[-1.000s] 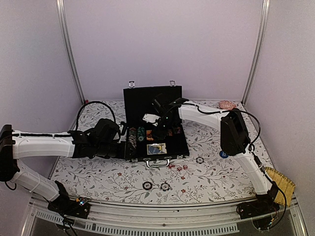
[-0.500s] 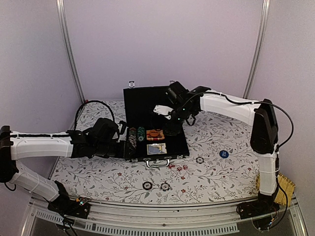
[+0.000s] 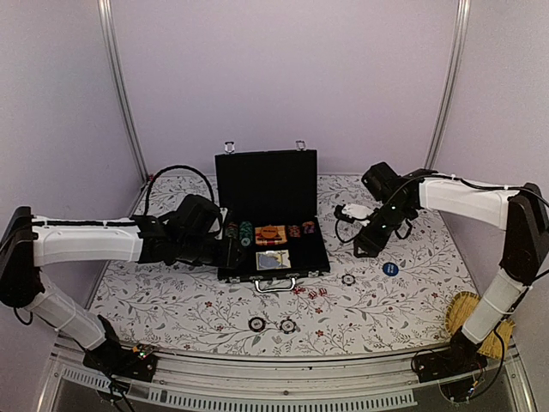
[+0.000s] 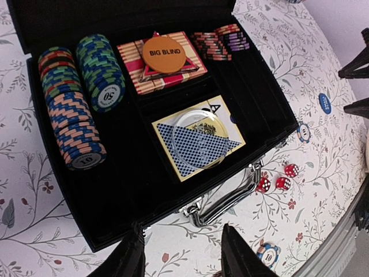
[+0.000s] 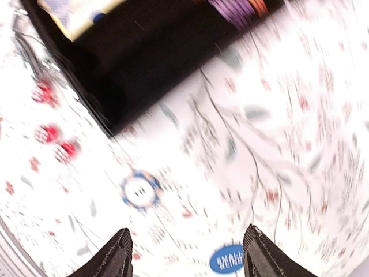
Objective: Pack up texas hold em set
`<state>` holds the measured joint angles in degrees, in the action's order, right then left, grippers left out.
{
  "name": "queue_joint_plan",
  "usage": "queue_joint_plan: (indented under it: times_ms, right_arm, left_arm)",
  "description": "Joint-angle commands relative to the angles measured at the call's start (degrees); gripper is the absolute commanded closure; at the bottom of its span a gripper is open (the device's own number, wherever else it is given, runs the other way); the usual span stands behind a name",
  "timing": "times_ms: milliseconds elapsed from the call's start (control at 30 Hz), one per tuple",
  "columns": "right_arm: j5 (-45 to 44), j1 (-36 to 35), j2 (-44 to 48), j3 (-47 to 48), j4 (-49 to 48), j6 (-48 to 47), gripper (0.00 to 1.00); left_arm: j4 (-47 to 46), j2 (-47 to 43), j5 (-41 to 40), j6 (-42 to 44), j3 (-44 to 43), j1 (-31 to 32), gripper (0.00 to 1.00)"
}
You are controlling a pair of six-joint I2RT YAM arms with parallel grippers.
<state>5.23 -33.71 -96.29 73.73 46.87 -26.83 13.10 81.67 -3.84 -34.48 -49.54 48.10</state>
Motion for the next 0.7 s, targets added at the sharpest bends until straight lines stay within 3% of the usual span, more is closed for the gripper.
queue_joint_plan:
  times_ms: [0,367,667]
  right_arm:
    - [-0.37,4.48,4.68,-5.58,1.23,-0.24,0.33]
    - [-0.38,13.98,4.37,-10.11,4.99,0.26,0.36]
    - [-2.78,15.45,0.37,-13.43,2.82,-0.42,0.36]
  left_arm:
    - [0.01,3.22,2.44,1.76,-3.44,-0.07,0.54]
    - [0.11,8.08,5.35,3.54,-8.07,0.39,0.55]
    - [0.15,9.51,5.91,3.78,-8.94,0.50,0.54]
